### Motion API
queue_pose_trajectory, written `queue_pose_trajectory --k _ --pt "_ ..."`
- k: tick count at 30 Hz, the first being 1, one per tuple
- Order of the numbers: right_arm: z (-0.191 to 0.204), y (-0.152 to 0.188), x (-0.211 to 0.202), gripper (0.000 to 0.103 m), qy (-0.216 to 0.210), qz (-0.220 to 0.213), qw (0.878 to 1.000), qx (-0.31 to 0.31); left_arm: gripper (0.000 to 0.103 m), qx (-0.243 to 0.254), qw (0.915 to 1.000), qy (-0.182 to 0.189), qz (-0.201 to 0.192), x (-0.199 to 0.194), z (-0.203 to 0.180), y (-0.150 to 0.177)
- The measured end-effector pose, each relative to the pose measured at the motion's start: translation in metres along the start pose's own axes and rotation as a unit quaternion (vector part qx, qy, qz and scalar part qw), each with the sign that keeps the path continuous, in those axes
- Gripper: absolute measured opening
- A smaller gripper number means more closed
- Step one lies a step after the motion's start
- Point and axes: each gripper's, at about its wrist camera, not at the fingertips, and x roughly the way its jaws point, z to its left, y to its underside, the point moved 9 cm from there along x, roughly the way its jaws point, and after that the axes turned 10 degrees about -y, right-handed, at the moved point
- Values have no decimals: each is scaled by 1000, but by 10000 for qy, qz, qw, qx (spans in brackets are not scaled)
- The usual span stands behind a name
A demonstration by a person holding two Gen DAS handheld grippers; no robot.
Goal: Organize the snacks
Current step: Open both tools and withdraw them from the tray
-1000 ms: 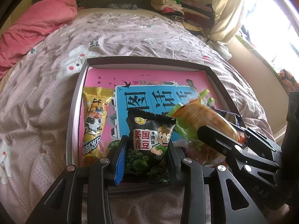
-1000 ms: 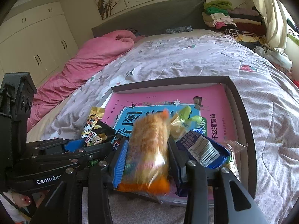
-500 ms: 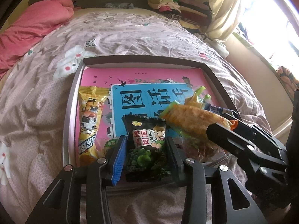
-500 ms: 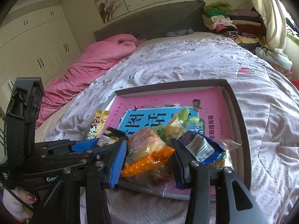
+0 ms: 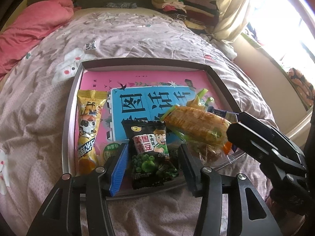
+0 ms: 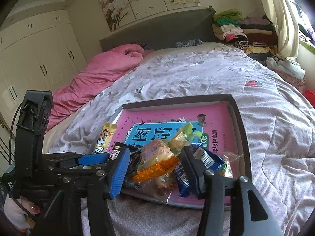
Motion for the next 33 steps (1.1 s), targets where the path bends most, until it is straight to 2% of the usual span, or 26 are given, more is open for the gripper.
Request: queue_pose_trajectory --k 5,9,19,33 --pt "-4 -4 -11 61 92 -151 9998 24 63 18 10000 29 -47 -5 -2 -2" --pt "-12 -7 -19 69 281 -279 9992 74 72 40 9999 95 -110 -11 -5 -4" --pt "-31 -10 -37 79 614 -542 9962 283 78 27 9998 92 -187 -18 -3 -6" --pt "-21 -7 -46 87 740 -548 9956 141 80 56 9992 -201 -334 -34 8 0"
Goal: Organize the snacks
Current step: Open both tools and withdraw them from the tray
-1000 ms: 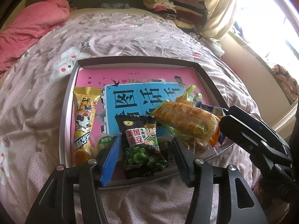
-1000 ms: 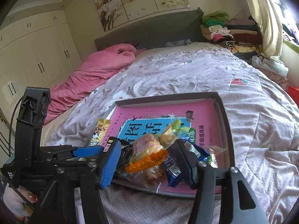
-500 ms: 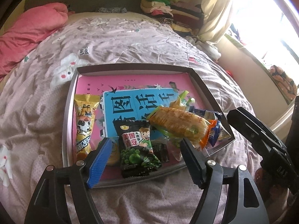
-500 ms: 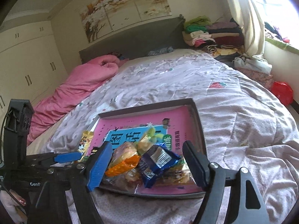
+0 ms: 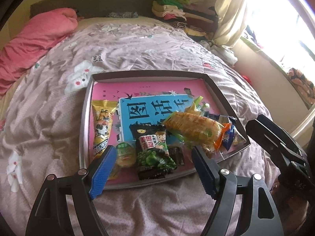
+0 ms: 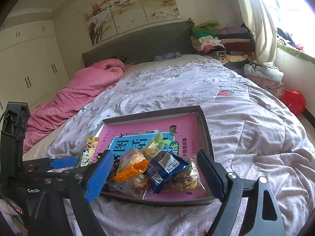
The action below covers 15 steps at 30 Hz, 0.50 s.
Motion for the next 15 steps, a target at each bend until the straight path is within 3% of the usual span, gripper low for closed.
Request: queue_pose_trajectory --k 15 --pt "24 13 -33 97 -9 -60 10000 -62 80 -97 9995 -274 -110 -23 -1 23"
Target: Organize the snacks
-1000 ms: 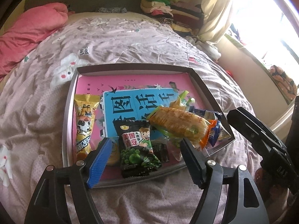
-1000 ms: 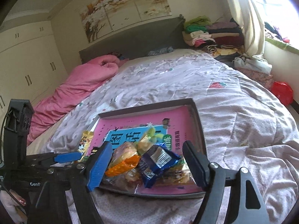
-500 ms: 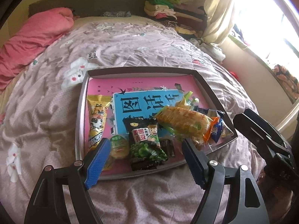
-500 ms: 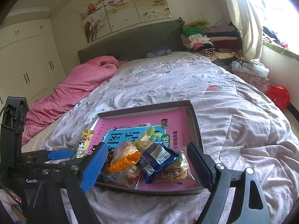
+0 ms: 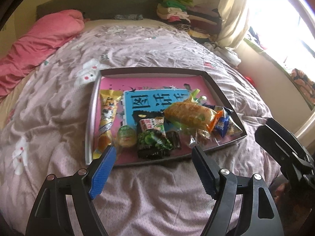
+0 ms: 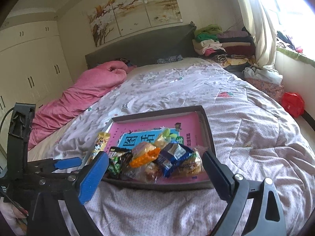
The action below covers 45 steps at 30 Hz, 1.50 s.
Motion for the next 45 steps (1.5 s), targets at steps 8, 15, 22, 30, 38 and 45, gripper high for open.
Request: queue_pose_trajectory --k 8,15,22,30,38,45 --pt "-2 18 -12 97 99 210 9996 181 80 -154 9998 -150 -43 -20 4 17" --pt "-2 38 -23 97 311 402 9985 204 80 -24 9997 -235 13 -33 -3 38" --pt "-4 48 -32 98 504 496 9972 249 80 22 9995 -301 99 -40 2 55" --pt "-5 64 -32 98 599 775 9949 247 80 41 9992 -377 129 -43 7 61" --pt "0 73 -30 98 554 904 9943 145 80 22 9989 -424 186 -43 10 64" --pt "2 73 -29 98 515 938 9942 124 80 -44 9986 -492 173 -44 12 63"
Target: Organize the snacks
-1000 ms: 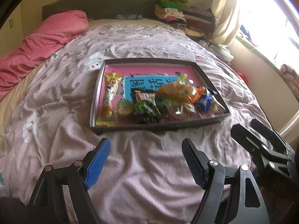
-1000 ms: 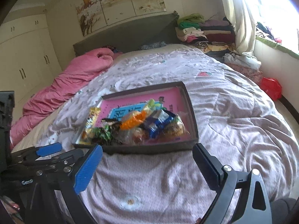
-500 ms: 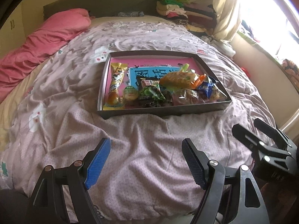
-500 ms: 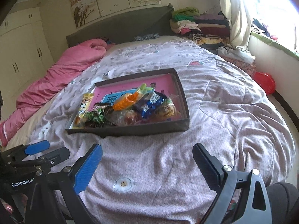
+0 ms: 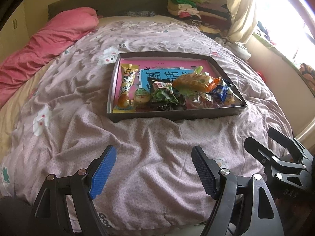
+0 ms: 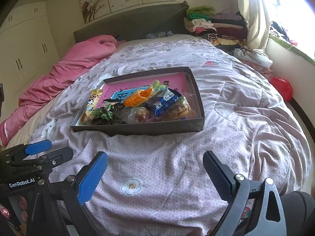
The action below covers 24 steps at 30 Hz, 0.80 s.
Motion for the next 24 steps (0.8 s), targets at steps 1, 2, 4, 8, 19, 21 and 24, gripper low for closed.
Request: queue_pose_trajectory --k 1,2,4,8,19,21,24 --pt "0 0 0 98 -1 -3 10000 -7 80 2 10000 -1 4 0 0 0" --pt "1 0 0 98 -5 -8 10000 -11 80 1 10000 -3 1 0 0 0" --pt "1 -1 0 98 -15 -20 10000 -38 80 6 10000 -12 2 0 1 0" --pt "4 -3 0 98 -38 -56 9999 -96 80 12 10000 -11 9 0 1 1" --pt "6 -4 -1 98 -65 -73 9998 -144 80 -5 10000 19 58 1 1 3" --pt "6 -4 -1 98 -64 -78 9998 -143 80 -14 10000 2 64 1 2 3" --pt "6 -4 0 98 -61 -64 9999 -143 80 -43 10000 -6 83 3 2 3"
